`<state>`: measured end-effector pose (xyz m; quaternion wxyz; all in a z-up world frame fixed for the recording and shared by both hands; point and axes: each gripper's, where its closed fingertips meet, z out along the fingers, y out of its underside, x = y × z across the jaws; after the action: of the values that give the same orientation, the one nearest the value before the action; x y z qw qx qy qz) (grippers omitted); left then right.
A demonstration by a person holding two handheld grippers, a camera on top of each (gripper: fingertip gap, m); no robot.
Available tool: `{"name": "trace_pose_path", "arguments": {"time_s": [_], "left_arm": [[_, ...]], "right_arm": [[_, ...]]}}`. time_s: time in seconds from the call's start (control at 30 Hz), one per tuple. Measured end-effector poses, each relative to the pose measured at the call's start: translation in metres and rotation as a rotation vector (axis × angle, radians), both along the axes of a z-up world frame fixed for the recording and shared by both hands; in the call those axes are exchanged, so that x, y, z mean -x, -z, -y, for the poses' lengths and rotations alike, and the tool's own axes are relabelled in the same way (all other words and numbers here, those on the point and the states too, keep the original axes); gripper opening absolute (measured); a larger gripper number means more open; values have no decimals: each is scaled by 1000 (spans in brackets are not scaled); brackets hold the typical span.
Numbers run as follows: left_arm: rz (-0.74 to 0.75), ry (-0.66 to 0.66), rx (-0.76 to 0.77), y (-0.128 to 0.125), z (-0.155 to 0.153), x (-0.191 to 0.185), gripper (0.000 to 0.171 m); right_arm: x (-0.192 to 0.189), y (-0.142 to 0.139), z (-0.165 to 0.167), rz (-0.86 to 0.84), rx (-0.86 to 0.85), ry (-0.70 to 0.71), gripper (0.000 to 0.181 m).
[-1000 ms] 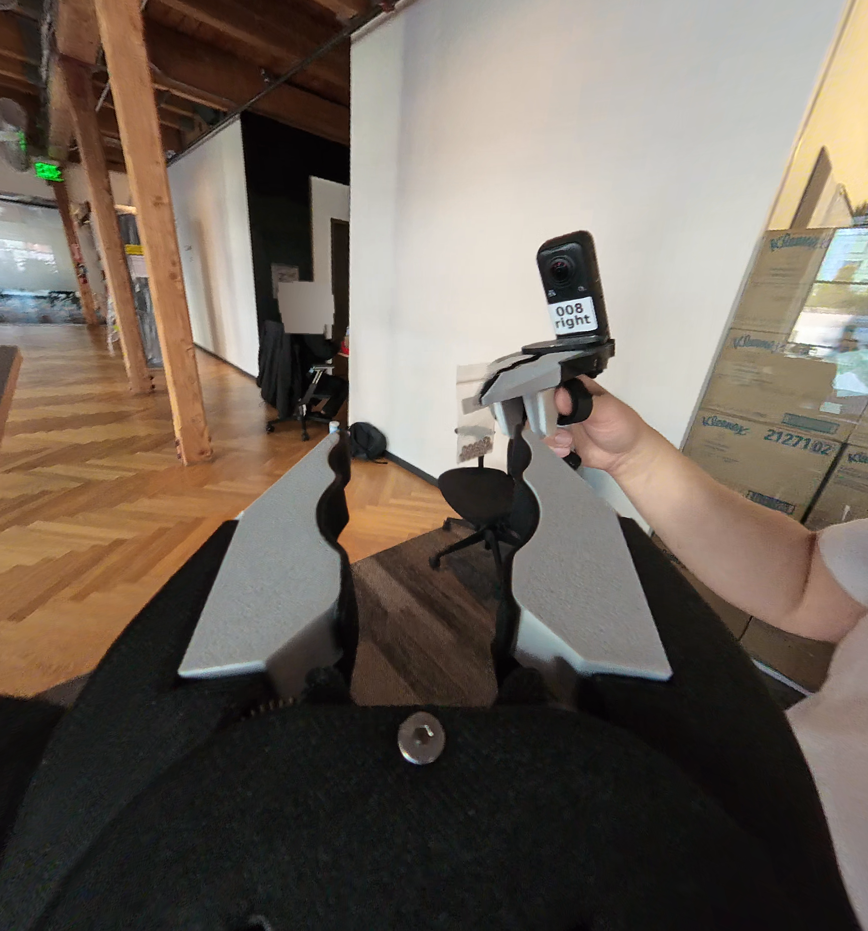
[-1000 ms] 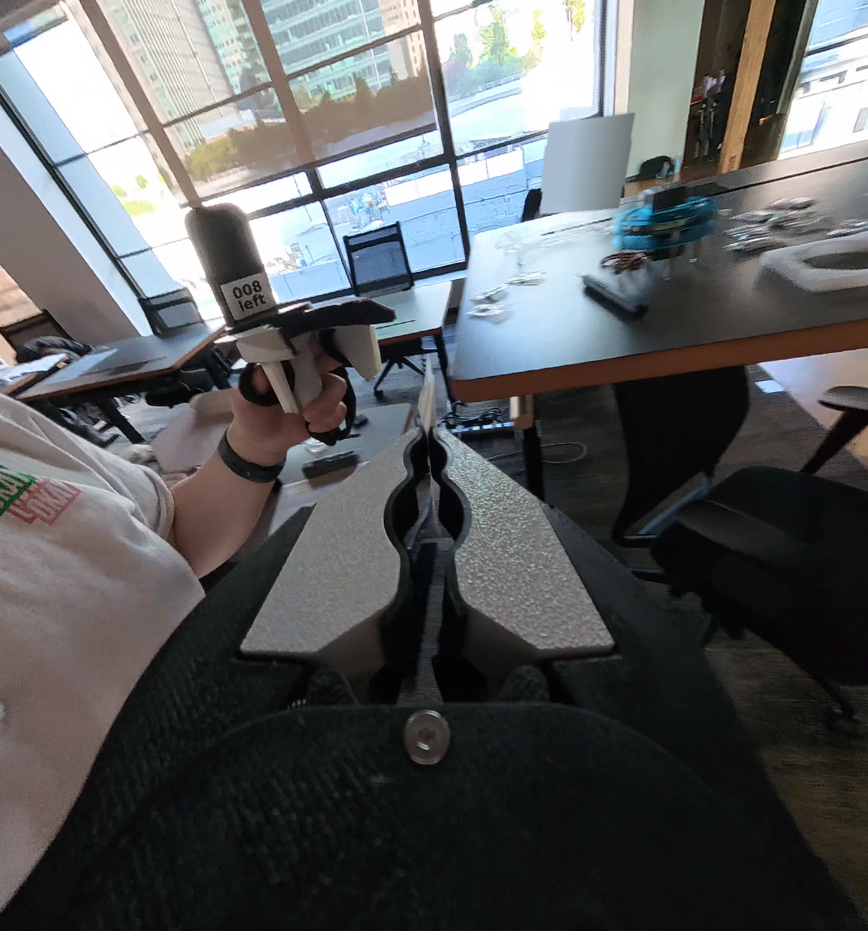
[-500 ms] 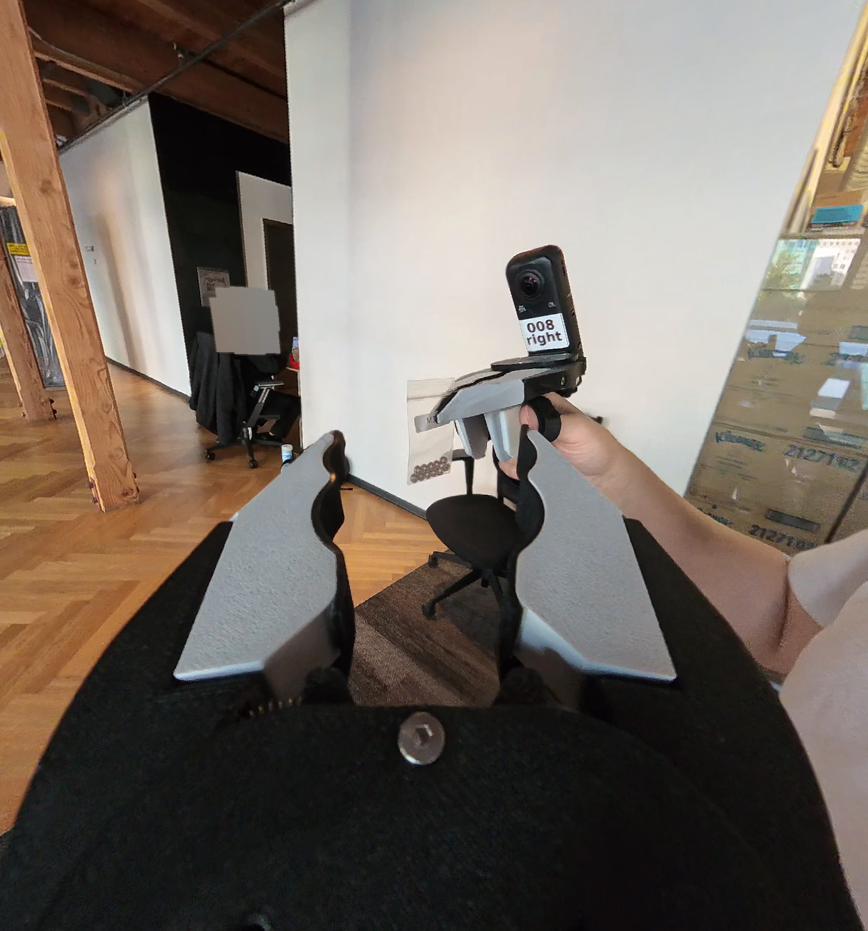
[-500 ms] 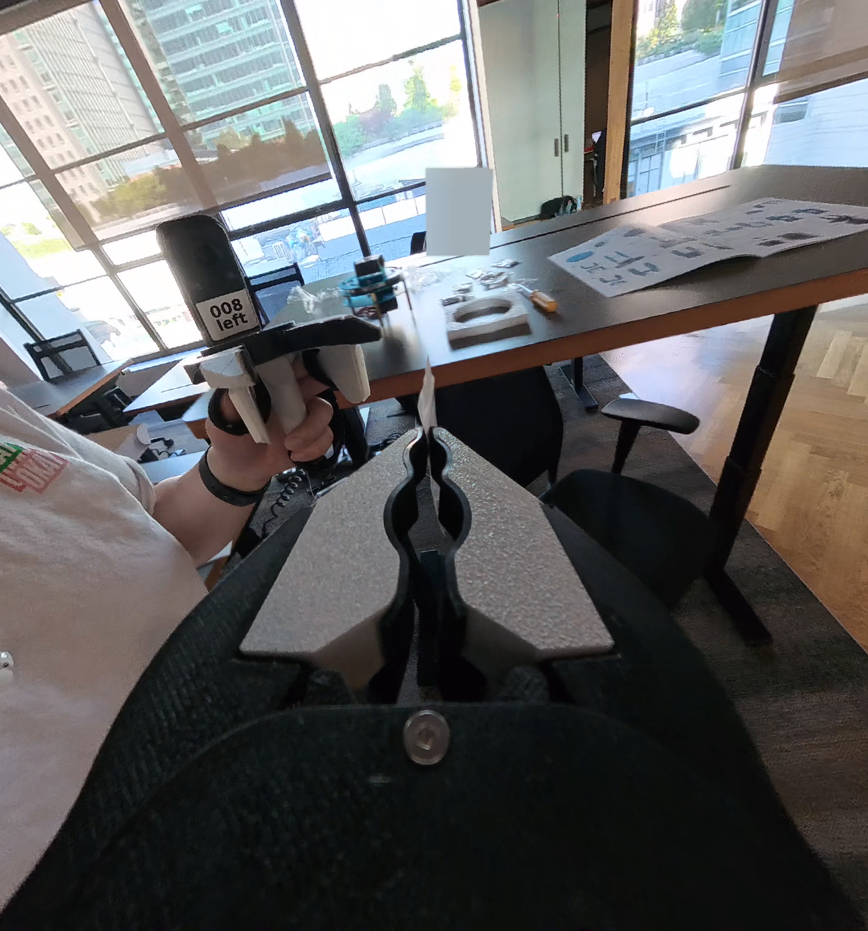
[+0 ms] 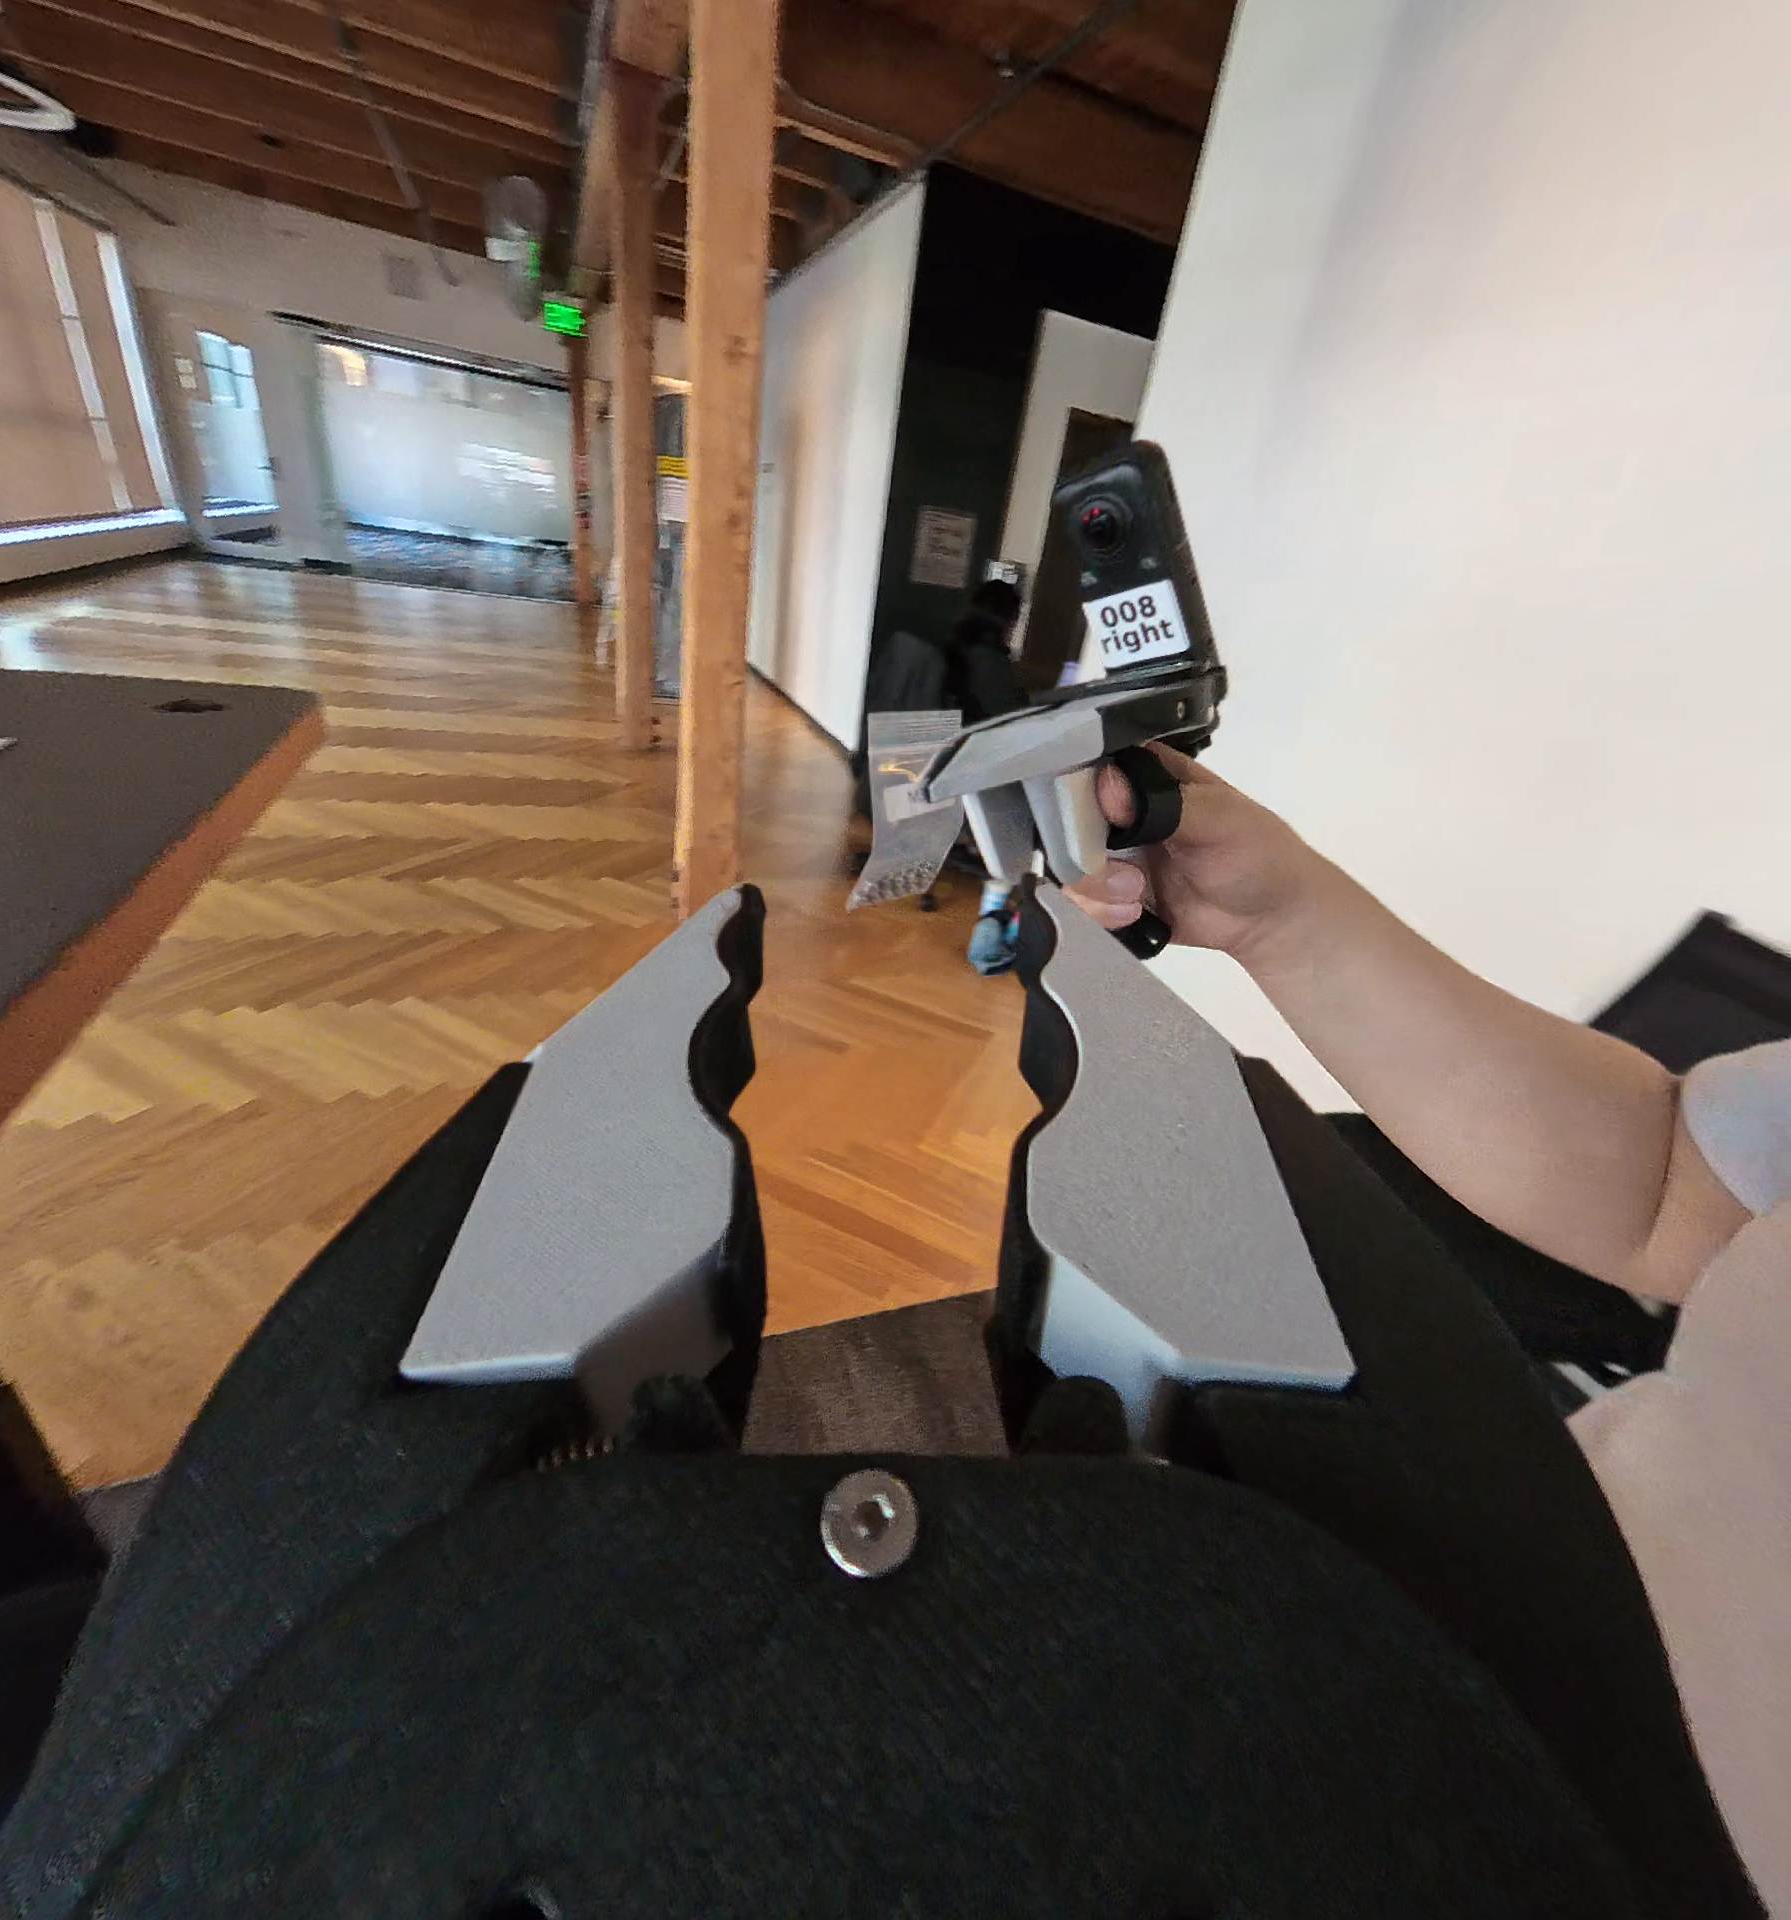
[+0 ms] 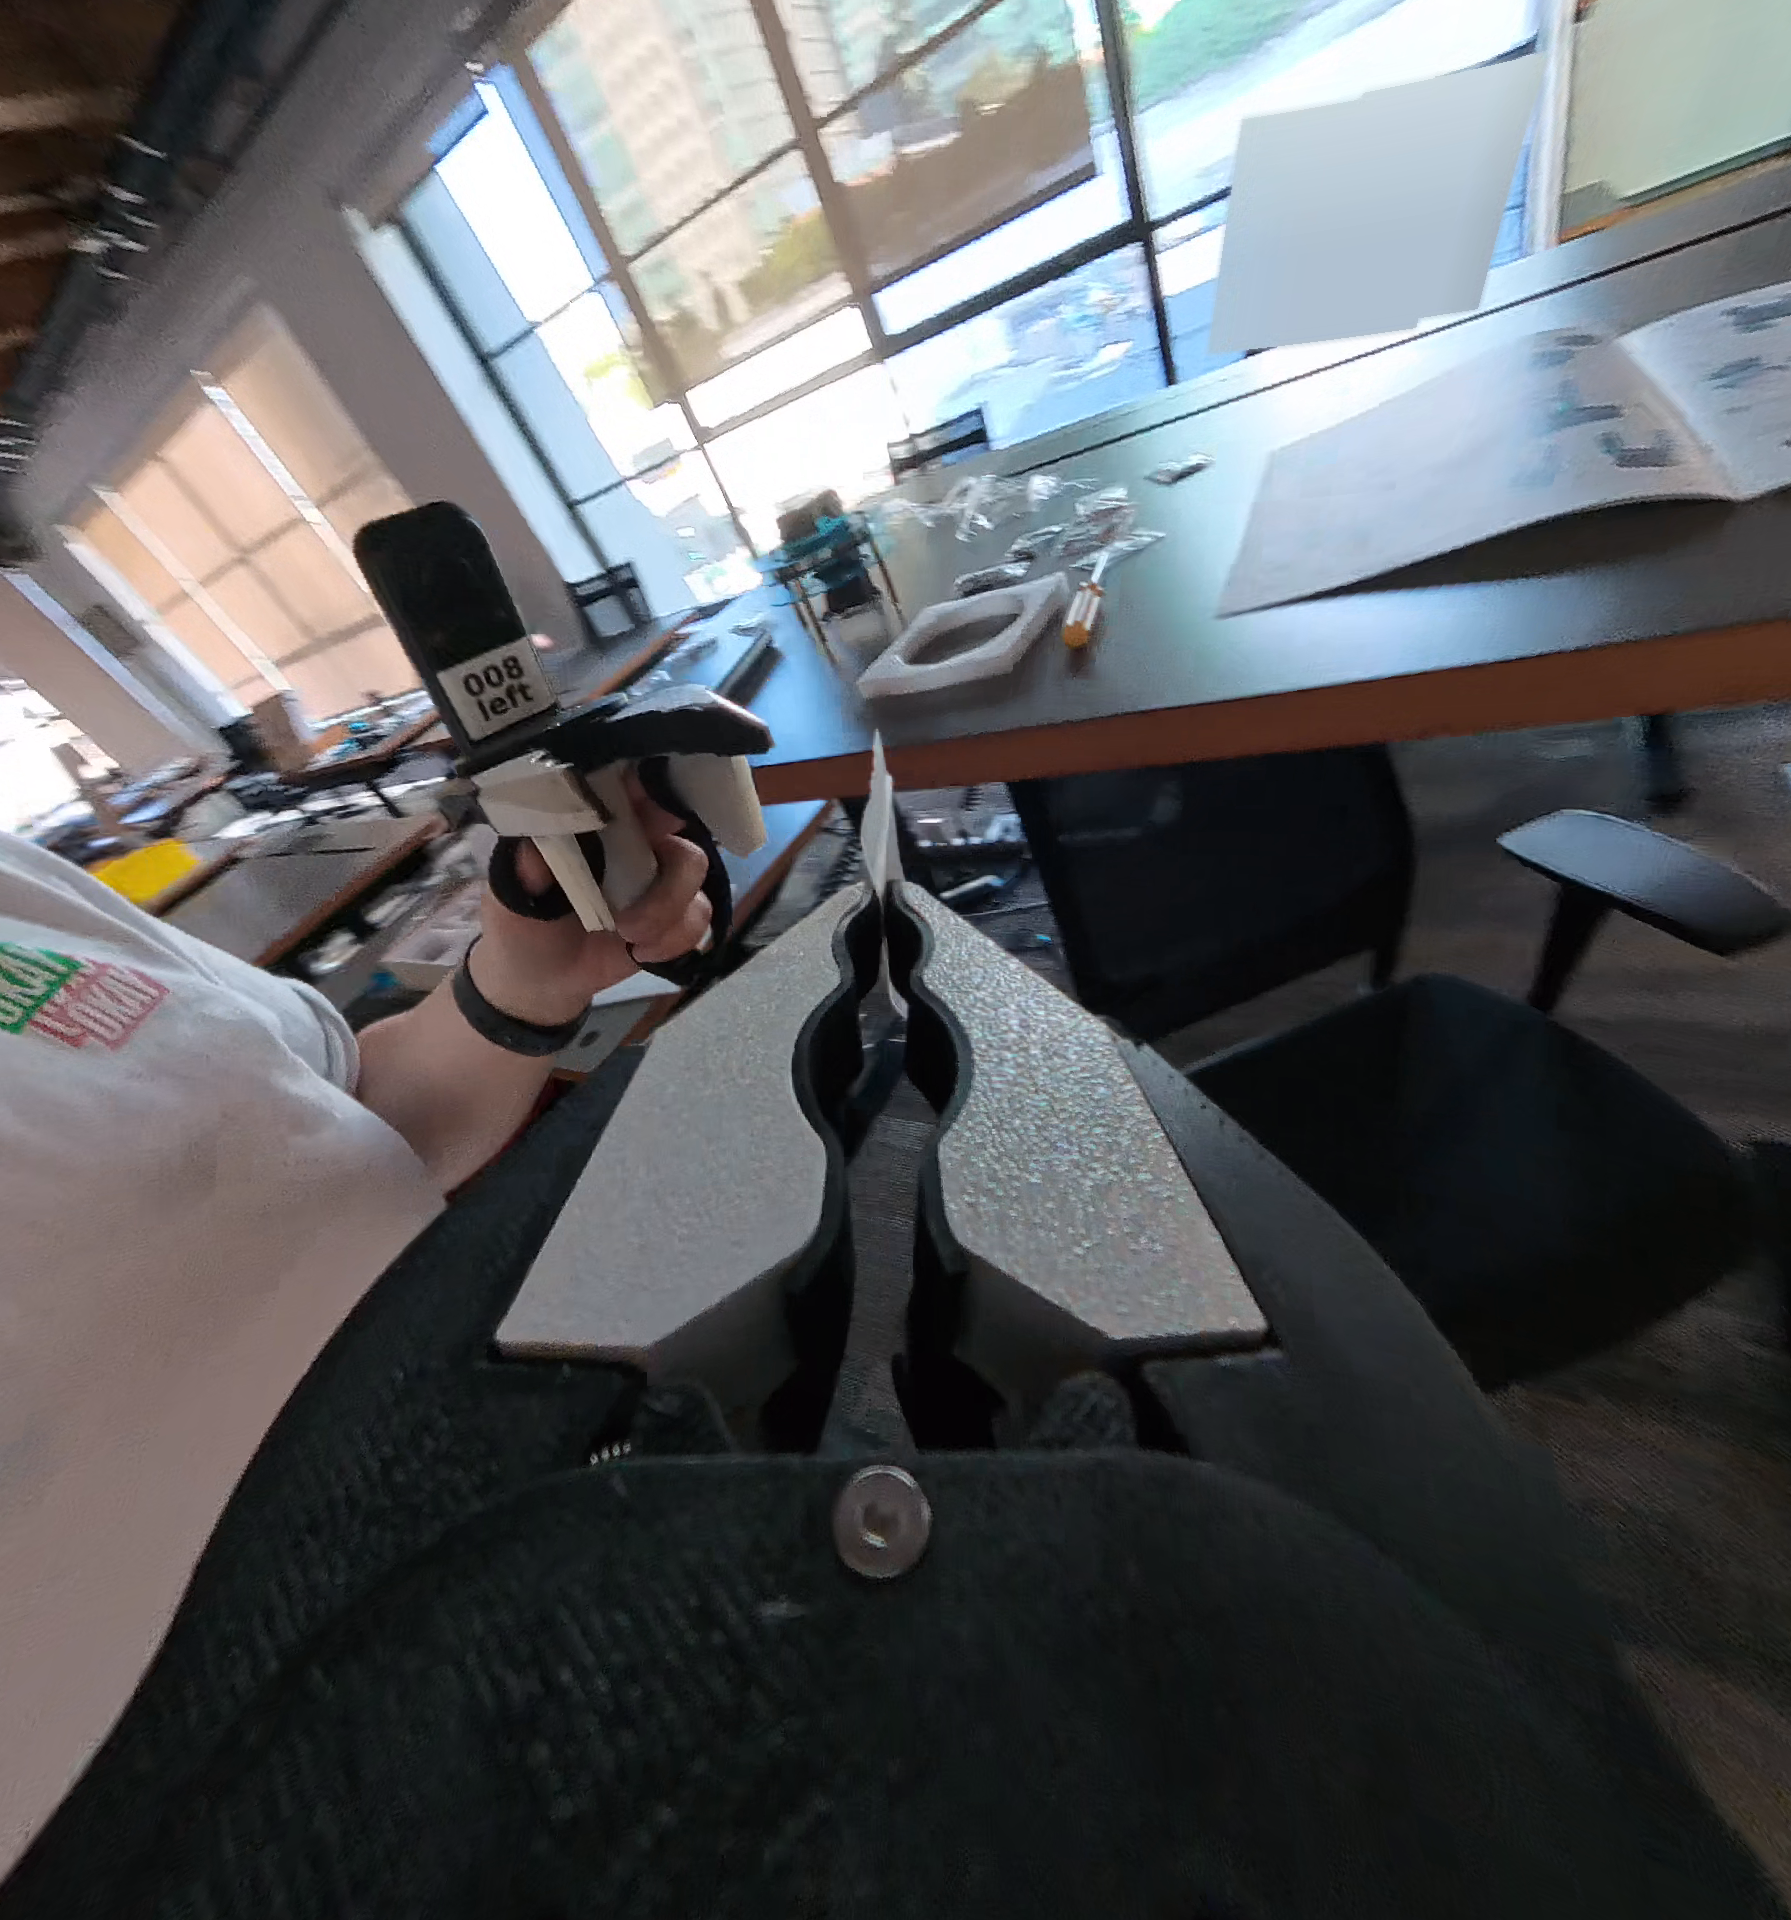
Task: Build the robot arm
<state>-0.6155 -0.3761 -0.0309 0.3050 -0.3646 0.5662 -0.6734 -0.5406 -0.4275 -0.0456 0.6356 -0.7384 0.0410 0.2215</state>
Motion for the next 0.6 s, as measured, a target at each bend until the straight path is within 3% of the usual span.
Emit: {"name": "trace_pose_path", "arguments": {"time_s": [0.17, 0.37, 0.6], "left_arm": [[9, -168, -46, 9, -64, -42, 41], [9, -321, -49, 7, -142, -98, 37], [-69, -491, -28, 9, -204, -151, 36]], "right_arm": [[-56, 18, -79, 26, 8, -176, 0], [-119, 12, -170, 28, -3, -342, 0], [-175, 31, -243, 39, 135, -623, 0]]}}
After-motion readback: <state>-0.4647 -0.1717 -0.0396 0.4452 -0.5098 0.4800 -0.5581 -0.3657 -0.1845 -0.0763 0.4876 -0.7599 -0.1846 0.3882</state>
